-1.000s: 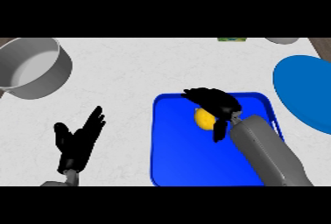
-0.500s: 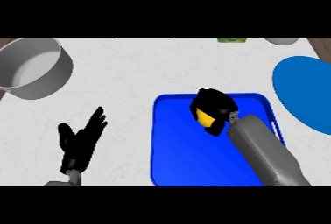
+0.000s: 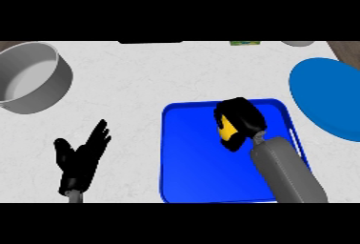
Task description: Pick the lemon from the tray and place it in the plate
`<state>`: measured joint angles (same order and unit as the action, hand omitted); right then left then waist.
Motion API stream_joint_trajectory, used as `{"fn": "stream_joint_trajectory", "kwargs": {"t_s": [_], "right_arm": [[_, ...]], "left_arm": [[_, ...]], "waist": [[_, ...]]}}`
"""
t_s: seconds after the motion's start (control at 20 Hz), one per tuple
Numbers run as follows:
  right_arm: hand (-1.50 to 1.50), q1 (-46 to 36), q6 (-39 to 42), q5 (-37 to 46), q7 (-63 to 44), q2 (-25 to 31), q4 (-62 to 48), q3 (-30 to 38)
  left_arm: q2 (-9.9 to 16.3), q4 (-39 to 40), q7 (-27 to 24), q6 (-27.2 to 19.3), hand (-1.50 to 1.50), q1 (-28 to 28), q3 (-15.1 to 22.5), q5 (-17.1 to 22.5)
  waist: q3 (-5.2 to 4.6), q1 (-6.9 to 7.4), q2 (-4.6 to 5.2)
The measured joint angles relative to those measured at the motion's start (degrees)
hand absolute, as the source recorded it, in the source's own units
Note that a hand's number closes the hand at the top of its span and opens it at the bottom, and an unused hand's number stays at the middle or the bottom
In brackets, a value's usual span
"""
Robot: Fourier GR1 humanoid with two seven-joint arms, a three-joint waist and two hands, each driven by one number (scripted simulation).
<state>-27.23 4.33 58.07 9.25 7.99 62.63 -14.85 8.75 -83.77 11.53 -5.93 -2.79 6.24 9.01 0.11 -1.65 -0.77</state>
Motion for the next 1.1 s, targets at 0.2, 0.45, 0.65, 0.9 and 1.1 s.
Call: {"fn": "stream_joint_trajectory", "kwargs": {"t_s": [0.2,0.45,0.65,0.9,1.1], "right_arm": [[1.5,6.7,-7.8,-0.5,-8.8,-3.2,8.0,4.1],[1.5,15.2,-15.7,1.3,-17.3,-6.4,23.1,4.8],[1.5,21.5,-17.9,-0.4,-21.7,-7.1,35.4,7.6],[1.5,26.9,-20.5,-5.2,-24.1,-7.7,44.1,12.3],[1.5,27.1,-22.6,-14.5,-20.5,-5.9,44.0,19.7]], "left_arm": [[0.1,-0.3,0.3,-0.5,0.0,-1.0,-0.9,0.4],[0.0,-0.7,-0.1,-0.5,0.0,-1.3,-1.0,0.3],[-0.1,-1.2,0.8,-0.5,0.0,-0.9,-0.6,0.2],[-0.4,-1.5,0.5,0.4,0.0,-0.7,0.3,-0.5],[-0.6,-1.3,0.7,0.7,0.0,-0.3,0.5,-0.8]], "waist": [[0.04,-2.12,-0.5],[-0.05,-1.92,-0.43],[-0.06,-1.15,-0.09],[-0.02,0.33,0.34],[0.02,0.99,0.55]]}}
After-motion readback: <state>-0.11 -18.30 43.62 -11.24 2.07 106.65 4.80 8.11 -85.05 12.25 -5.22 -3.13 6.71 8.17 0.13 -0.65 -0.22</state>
